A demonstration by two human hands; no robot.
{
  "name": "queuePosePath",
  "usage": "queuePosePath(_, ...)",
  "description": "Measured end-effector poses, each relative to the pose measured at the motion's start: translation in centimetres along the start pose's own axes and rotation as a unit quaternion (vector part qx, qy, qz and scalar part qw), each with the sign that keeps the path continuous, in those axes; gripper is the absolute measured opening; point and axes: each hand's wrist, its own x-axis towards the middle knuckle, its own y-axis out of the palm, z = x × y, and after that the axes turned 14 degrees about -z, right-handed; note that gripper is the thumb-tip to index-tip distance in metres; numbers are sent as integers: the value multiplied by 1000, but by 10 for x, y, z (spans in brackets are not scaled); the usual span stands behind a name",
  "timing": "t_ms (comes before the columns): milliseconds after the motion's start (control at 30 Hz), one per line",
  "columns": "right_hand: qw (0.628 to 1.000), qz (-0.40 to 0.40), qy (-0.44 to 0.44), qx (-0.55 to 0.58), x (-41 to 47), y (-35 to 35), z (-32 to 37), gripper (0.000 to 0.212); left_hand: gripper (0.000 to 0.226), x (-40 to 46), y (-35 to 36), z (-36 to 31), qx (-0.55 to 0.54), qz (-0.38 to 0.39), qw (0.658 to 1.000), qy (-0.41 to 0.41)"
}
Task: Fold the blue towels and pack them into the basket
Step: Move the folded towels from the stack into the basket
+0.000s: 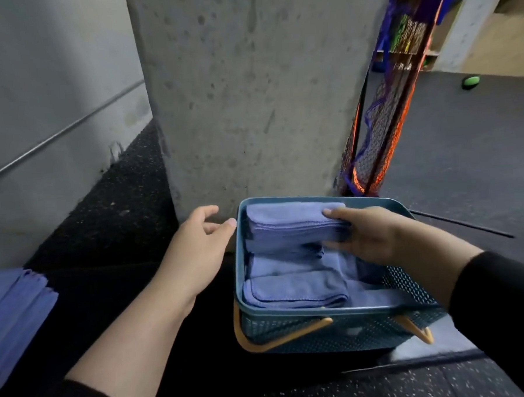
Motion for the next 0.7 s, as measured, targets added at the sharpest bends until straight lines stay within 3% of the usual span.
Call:
queuePosePath(67, 992, -40, -33, -112, 13, 6, -11, 27, 48, 3, 1, 2, 9, 5, 1000, 2)
queuePosePath(133, 945, -97, -118, -288, 22, 9, -11, 40, 48, 5, 3, 4, 15, 14, 1000, 3)
queuePosePath(233, 761, -148, -258, -577, 25, 7, 2, 55, 49, 8, 7, 9, 27, 29, 999, 12)
queuePosePath(300, 702, -175, -325, -610, 24, 3, 4, 57, 49, 7, 10, 10, 43, 46, 998, 24)
queuePosePath(400, 698, -198, -454, -517, 13, -2, 3, 43, 48, 6, 11, 10, 62, 61, 995, 44)
queuePosePath(500, 685, -164, -550, -448, -4, 4, 8, 43, 46, 4, 5, 7, 67, 51, 995, 51)
queuePosePath(700, 749, -108, -553, -349, -47, 60, 20, 29, 30, -1, -32, -2, 53, -37, 996, 57)
